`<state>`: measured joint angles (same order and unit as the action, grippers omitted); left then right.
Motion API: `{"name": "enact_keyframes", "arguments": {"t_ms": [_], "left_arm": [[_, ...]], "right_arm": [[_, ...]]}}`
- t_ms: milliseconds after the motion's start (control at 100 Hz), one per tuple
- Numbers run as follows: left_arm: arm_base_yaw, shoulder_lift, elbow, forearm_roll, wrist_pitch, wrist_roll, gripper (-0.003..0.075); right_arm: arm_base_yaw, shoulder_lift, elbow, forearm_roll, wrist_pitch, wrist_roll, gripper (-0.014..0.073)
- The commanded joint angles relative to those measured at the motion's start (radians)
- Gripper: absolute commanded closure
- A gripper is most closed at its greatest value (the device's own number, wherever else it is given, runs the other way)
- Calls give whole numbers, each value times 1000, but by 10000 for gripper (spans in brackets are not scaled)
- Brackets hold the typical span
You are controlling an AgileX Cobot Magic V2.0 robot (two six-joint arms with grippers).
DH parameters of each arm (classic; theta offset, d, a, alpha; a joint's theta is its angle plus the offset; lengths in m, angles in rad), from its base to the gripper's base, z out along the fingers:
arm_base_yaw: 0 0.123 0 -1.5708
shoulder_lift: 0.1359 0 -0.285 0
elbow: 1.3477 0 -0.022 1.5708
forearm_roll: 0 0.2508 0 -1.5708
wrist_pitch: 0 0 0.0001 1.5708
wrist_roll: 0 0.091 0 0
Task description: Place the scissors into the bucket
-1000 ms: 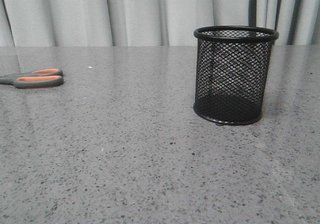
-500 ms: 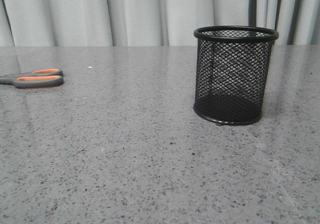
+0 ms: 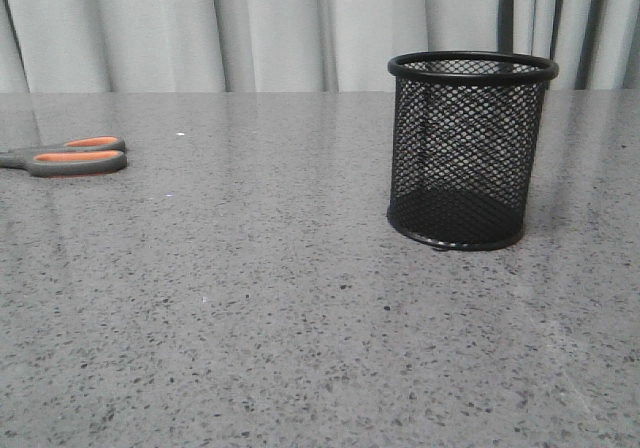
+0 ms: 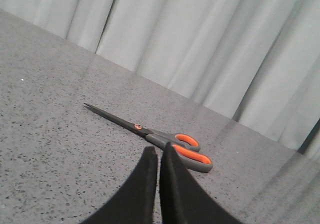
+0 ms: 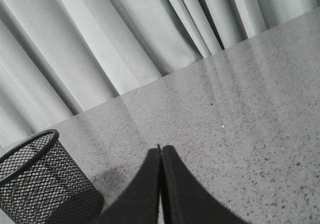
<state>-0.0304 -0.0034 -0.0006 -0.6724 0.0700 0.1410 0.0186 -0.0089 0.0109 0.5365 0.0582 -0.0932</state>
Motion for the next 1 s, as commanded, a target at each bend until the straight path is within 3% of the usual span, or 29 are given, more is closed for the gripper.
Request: {"name": "enact_keyframes", "arguments": {"t_ms": [0,240,430,610,770,990], "left_arm": [[1,-27,-18,-41,-55,-9,741],[1,31,-206,32,50,0,741],[1,206,-451,259,266,0,741],[1,392,-671,342,471,2,741],[1,514,-804,358,620,2,741],[1,587,-870,356,697,31,740]], "right_arm": [[-6,-18,-28,21,-34,-6,643],[-6,81,-216,-72,114,-6,643],[-6,308,-428,-177,334,-6,643],[-6,515,-600,-202,515,-6,643],[-6,613,-680,-202,563,-6,643],[-2,630,-720,-202,582,-19,641]]}}
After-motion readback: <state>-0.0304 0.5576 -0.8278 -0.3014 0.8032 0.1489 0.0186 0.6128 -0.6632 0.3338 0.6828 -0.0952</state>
